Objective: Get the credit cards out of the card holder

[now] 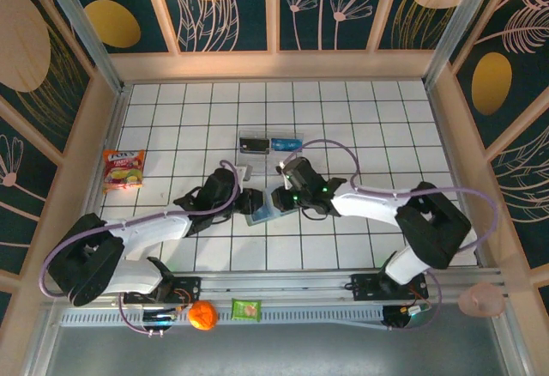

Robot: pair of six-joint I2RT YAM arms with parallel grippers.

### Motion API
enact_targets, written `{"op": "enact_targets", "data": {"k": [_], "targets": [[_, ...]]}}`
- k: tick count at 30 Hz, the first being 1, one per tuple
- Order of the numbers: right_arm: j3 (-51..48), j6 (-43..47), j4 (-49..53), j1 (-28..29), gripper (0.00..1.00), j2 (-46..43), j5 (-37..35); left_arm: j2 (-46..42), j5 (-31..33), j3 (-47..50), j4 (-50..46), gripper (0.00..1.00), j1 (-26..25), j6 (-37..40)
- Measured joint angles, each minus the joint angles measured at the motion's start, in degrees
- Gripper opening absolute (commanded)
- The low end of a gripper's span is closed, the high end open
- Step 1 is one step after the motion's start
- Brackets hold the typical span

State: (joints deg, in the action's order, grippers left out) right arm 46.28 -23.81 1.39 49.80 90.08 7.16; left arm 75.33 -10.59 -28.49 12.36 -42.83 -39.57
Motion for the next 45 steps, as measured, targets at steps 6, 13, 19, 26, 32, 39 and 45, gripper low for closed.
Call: {"op": "enact_targets", "data": {"k": [6,13,19,26,32,39,45], "targets": [[2.2,0.8,0.2,0.0,0.11,7.5,-1.2,3.5,0.3,1.7,-0.6,0.19,0.0,0.0],[-1.8,-3.9,-3.0,0.7,0.10,5.7,-4.3,7.1,1.7,1.6,0.0,0.15,1.0,0.5],[-3.7,-7.9,-1.7,4.0,0.13,3.4,-9.0,9.1,2.2,0.6,1.2,0.12,1.7,1.4],[-2.8,-7.6,1.2,4.7,0.24,2.1,-11.8,6.8,2.1,0.8,0.5,0.17,1.9,1.4],[-0.3,-6.4,1.7,3.4,0.28,-1.6,-8.5,0.6,2.1,1.0,0.7,0.14,2.0,1.4],[0.5,-11.0,-2.5,-1.0,0.27,0.3,1.9,5.8,2.3,0.7,0.9,0.19,2.0,2.3],[0.0,-14.8,-3.7,-1.2,0.24,2.2,5.0,7.7,2.5,0.4,0.9,0.19,2.0,2.8]]}}
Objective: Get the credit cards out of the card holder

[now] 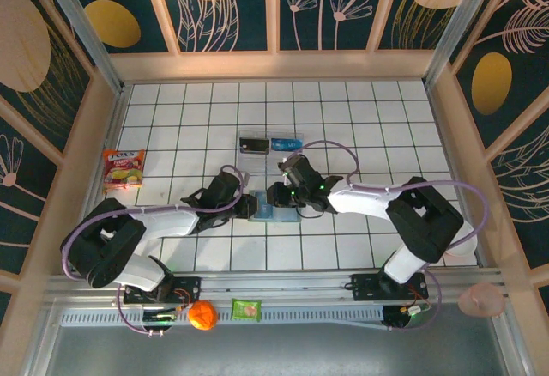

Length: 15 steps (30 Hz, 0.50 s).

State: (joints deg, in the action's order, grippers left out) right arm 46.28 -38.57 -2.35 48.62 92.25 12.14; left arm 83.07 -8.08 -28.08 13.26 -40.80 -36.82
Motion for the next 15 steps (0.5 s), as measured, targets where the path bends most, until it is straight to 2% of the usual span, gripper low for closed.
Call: {"op": "enact_targets", "data": {"k": [9,15], "targets": [[-0.1,-0.8,-0.5,0.2,0.24,1.5,-0.1,-3.9,-1.1,-0.1,1.4,0.21,-0.2,-0.9],[-0.1,-0.8,-0.6,0.2,0.27,1.7,0.0,-0.4,-0.8,-1.5,3.0,0.16,-1.0,-1.4]]}}
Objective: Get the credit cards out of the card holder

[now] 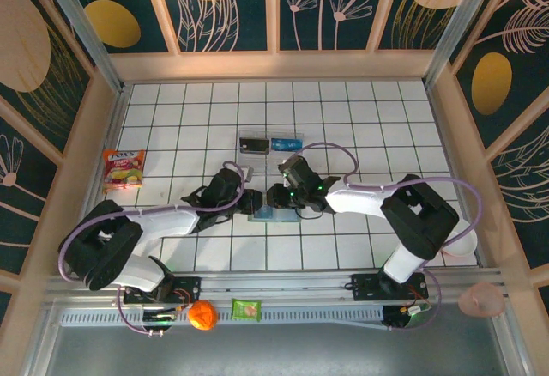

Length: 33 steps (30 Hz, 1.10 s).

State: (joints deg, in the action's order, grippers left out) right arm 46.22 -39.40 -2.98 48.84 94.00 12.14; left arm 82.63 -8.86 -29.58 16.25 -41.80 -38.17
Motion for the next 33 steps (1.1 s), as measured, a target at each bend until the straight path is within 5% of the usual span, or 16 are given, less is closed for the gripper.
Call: {"op": "enact_targets", "data": {"k": [26,33], "targets": [[0.6,-1.5,-1.5,1.0,0.28,4.0,2.5,0.1,3.6,4.5,-0.3,0.16,0.0,-1.5],[3.3,-1.0,3.3,3.3,0.28,4.2,-4.0,0.1,3.6,4.6,-0.1,0.16,0.0,-1.5]]}}
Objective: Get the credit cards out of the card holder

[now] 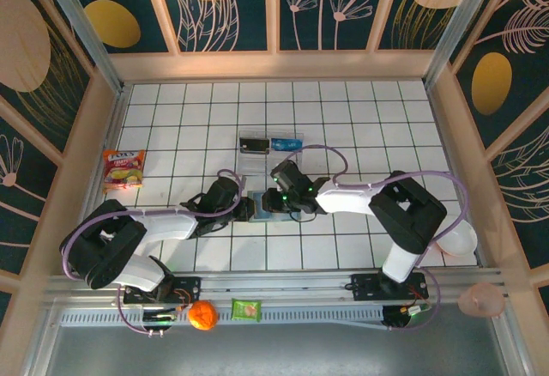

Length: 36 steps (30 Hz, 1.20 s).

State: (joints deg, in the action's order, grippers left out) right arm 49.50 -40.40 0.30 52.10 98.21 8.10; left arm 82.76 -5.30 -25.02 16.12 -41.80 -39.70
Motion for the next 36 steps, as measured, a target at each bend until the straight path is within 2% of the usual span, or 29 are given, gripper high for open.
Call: {"op": "enact_targets", "data": {"k": [9,27,32,36], "targets": [[0.2,1.8,0.8,1.3,0.30,-0.7,-4.3,0.0,0.0,0.0,0.2,0.16,0.0,0.0],[-0.2,4.1,-0.2,1.6,0.29,-2.1,-3.8,-0.1,0.0,0.0,0.1,0.18,0.0,0.0],[-0.7,4.5,-0.1,1.3,0.29,-5.1,-3.7,-4.2,0.0,-0.1,-2.3,0.19,0.0,0.5],[-1.3,5.1,-0.5,-0.5,0.24,-7.1,-2.8,-7.7,-0.3,-1.2,-3.1,0.13,0.0,0.7]]}}
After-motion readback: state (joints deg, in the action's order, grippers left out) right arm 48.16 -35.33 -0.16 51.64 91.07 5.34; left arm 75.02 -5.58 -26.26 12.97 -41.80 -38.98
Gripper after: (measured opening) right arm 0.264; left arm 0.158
